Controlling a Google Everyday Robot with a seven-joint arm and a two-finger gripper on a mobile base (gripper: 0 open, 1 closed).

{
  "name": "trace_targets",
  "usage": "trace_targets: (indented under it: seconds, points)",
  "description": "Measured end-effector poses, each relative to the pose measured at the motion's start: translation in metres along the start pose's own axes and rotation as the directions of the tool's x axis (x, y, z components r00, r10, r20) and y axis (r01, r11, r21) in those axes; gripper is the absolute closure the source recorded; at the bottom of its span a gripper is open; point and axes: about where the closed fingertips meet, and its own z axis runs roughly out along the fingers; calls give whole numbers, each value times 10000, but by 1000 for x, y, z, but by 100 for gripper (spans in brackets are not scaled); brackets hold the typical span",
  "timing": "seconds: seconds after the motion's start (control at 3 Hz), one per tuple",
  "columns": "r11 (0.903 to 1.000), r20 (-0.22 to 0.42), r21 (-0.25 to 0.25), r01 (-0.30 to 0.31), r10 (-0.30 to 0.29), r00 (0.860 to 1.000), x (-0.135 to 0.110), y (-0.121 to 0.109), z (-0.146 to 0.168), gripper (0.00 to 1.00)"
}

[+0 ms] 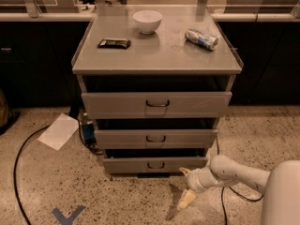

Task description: Open bottom drawer

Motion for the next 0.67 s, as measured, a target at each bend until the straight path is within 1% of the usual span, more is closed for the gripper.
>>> trace_targets:
  seconds: [0.33,0.67]
  points:
    - [10000,0,0,0,0,10000,0,0,0,0]
    - [9997,-22,258,56,-55,10000,3,-9,7,0]
